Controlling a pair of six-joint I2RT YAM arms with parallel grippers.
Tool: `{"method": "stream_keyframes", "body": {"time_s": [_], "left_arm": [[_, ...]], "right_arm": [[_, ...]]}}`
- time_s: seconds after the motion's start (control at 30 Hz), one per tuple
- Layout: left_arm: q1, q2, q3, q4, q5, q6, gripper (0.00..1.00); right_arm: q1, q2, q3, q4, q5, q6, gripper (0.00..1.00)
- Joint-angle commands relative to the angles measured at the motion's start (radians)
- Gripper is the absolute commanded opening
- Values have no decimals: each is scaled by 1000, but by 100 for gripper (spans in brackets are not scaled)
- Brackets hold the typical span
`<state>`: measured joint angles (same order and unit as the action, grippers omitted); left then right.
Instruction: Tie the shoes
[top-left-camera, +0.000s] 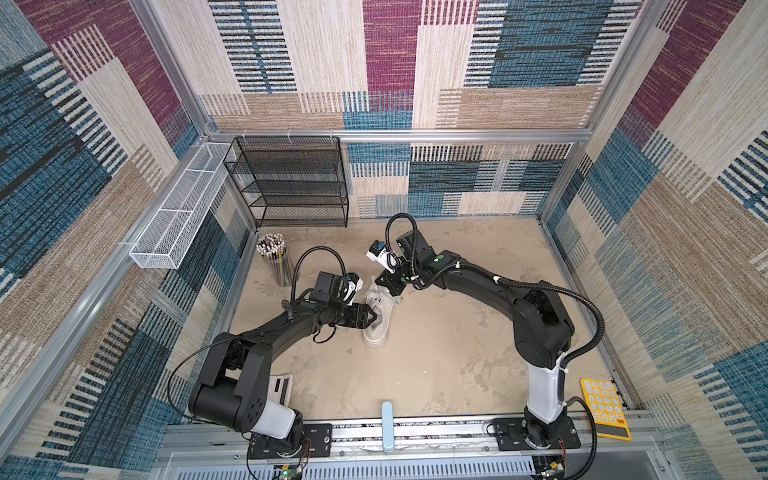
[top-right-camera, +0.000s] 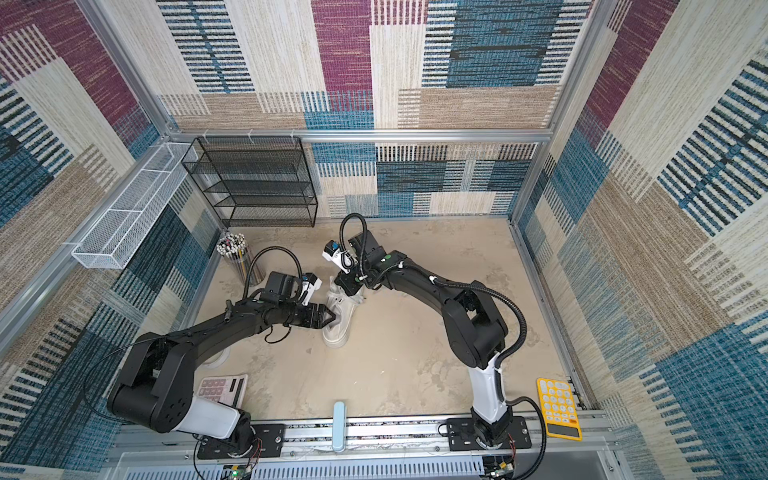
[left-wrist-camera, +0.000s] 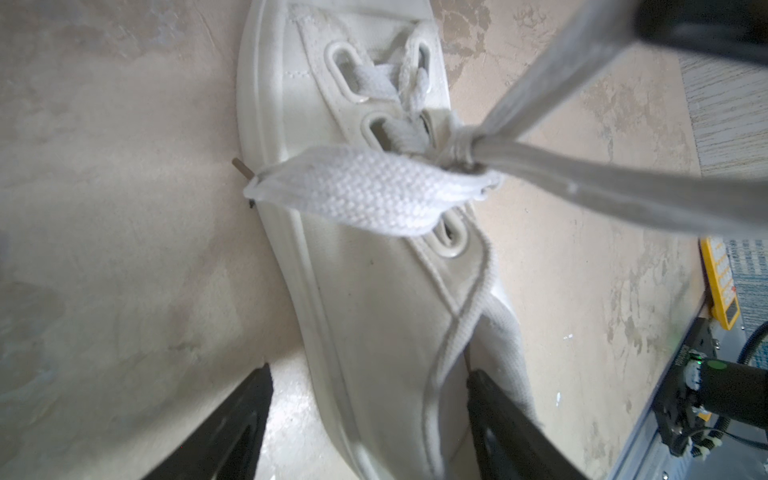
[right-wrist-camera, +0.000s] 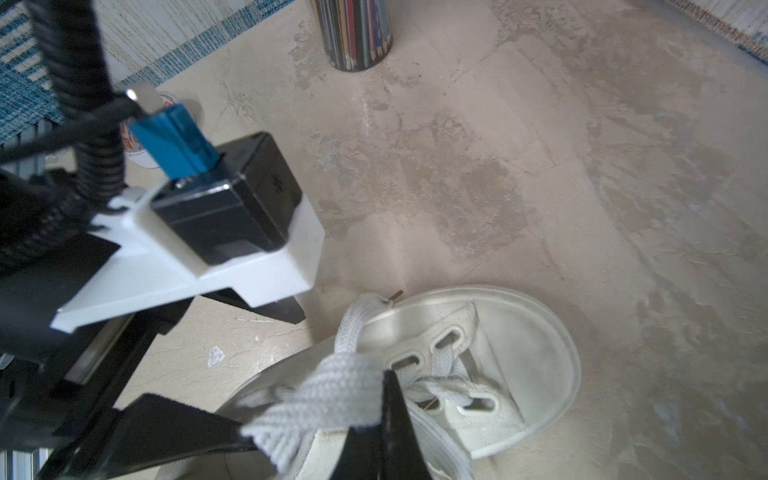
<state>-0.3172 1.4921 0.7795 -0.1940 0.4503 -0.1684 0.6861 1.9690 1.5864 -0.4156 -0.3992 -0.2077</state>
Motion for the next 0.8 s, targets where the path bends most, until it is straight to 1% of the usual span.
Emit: {"method": "stream_keyframes", "body": {"time_s": [0.0,0.23,0.27,0.37,0.47,0.6,0.7,0.77], "left_arm": [[-2,0,-3,1,6,3,77],[-1,-5,-2,-4,5,4,77],[-2,-4,-1,-6,6,4,77],[-1,-7,0,-8,4,4,77],[-2,-8,1,-7,6,3,77],[-2,-11,9,-17,8,4,77],[0,-24,12,-27,8,10,78],[4,-41,9,-43,6,16,79]], "right_arm": [[1,-4,10,15,5,0,0],[1,7,9,18,3,4,0],[1,11,38,18,-3,5,0],[1,29,50,16,-6,8,0],[1,64,63,13,-6,17,0],[1,138,125,-48,-18,11,0],[1,172,139,-66,-6,13,5],[1,186,153,-83,6,13,20]]}}
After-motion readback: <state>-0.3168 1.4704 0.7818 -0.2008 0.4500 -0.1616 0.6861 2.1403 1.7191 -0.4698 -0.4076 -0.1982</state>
